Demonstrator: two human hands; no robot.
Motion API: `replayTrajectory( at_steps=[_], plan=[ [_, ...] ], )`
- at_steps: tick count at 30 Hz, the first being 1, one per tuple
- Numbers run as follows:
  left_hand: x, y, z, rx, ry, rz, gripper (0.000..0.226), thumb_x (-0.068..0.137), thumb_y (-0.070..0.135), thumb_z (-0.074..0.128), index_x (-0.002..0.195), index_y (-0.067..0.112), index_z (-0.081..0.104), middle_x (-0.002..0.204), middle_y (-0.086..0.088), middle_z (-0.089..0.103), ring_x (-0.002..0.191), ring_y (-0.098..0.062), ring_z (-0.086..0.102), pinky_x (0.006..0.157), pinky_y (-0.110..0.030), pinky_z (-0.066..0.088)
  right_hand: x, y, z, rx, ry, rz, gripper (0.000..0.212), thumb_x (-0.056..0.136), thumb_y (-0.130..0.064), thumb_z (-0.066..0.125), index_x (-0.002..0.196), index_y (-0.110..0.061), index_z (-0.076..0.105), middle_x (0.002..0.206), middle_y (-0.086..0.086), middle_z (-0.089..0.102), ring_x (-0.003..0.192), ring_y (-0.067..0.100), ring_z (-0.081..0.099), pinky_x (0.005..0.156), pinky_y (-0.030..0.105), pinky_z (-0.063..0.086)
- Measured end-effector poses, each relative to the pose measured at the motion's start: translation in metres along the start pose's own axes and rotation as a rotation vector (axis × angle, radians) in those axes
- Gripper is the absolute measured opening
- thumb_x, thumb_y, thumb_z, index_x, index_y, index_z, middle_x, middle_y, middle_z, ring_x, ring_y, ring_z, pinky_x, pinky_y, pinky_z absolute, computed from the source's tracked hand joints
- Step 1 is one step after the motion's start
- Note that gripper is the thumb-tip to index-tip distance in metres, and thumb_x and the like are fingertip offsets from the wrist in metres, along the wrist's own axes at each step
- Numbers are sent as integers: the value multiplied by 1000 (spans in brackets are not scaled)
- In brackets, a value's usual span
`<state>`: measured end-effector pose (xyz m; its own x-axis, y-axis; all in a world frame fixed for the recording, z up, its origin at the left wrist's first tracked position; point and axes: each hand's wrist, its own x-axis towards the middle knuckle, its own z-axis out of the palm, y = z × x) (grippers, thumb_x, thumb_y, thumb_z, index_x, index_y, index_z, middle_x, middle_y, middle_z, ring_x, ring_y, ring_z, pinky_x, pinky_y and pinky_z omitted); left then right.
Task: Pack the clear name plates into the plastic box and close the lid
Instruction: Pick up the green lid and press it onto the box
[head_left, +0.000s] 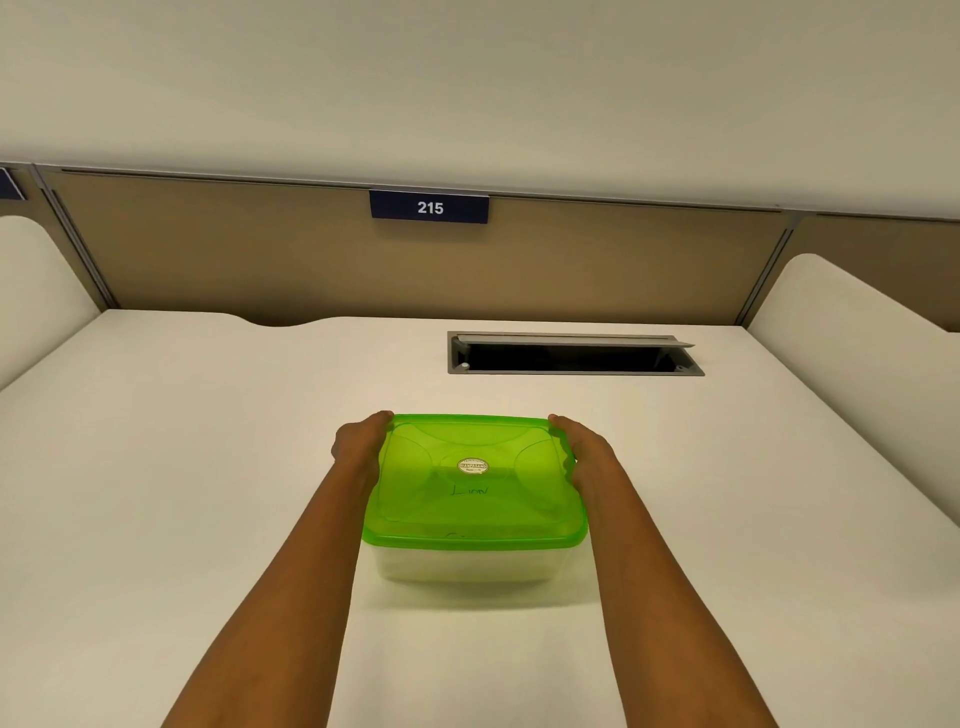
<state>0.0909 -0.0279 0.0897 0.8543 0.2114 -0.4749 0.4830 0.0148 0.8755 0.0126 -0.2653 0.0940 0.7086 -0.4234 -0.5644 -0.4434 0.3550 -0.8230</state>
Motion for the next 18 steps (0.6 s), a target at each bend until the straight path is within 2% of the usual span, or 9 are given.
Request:
replayTrajectory(
  at_steps=[2,5,6,8,10,11,14,16,18],
  plan=[
    [-3,1,0,20,5,12,46,85,21,64,118,-10,57,127,-27,56,116,-40,56,100,-44,47,-4,-4,-2,-47,13,8,38,81,-40,70,98,-7,61,81,14,61,72,31,59,68,41,52],
    [-11,1,-3,80,45,38,23,88,21,59,79,-1,56,105,-22,57,89,-29,52,77,-33,43,-10,-7,-5,-89,51,-16,40,81,-43,68,90,-6,59,70,8,55,62,24,53,67,41,50],
    [-14,0,-5,95,59,39,23,88,20,58,78,0,55,103,-21,56,87,-28,50,74,-32,40,-12,-7,-7,-81,58,-29,40,82,-41,69,95,-3,61,70,7,56,61,23,53,67,40,51],
    [-18,-4,-11,109,73,43,22,87,16,57,94,-5,59,110,-27,59,91,-32,55,74,-32,40,-19,-4,-11,-71,62,-45,42,85,-31,69,108,3,63,70,8,57,60,21,53,58,34,50],
    [-24,-9,-17,119,79,46,17,88,14,57,93,-2,57,117,-29,60,102,-35,59,82,-36,46,-25,1,-14,-81,71,-45,44,86,-23,68,119,6,58,82,13,62,64,23,54,55,32,48],
    [-26,-14,-20,125,84,47,15,88,13,57,85,-1,55,114,-29,60,107,-36,59,89,-39,48,-28,5,-17,-76,76,-47,45,87,-20,67,122,6,57,94,17,63,70,26,56,63,34,51],
    [-39,-28,-30,105,66,36,29,89,13,58,63,8,47,87,-18,57,102,-34,57,92,-40,46,-43,18,-24,-62,92,-59,39,87,-14,66,121,4,58,119,23,61,89,27,53,83,39,51],
    [-45,-36,-36,55,42,26,29,89,11,58,62,9,47,81,-15,54,89,-30,52,83,-36,43,-54,26,-29,-50,81,-66,34,88,-12,64,119,1,61,127,22,59,82,24,54,71,33,51],
    [-54,-43,-43,5,27,19,15,89,9,60,76,1,57,94,-14,55,81,-27,52,73,-32,44,-66,35,-34,-12,76,-70,32,88,-8,64,119,1,62,128,22,60,70,18,53,60,24,45]
  ],
)
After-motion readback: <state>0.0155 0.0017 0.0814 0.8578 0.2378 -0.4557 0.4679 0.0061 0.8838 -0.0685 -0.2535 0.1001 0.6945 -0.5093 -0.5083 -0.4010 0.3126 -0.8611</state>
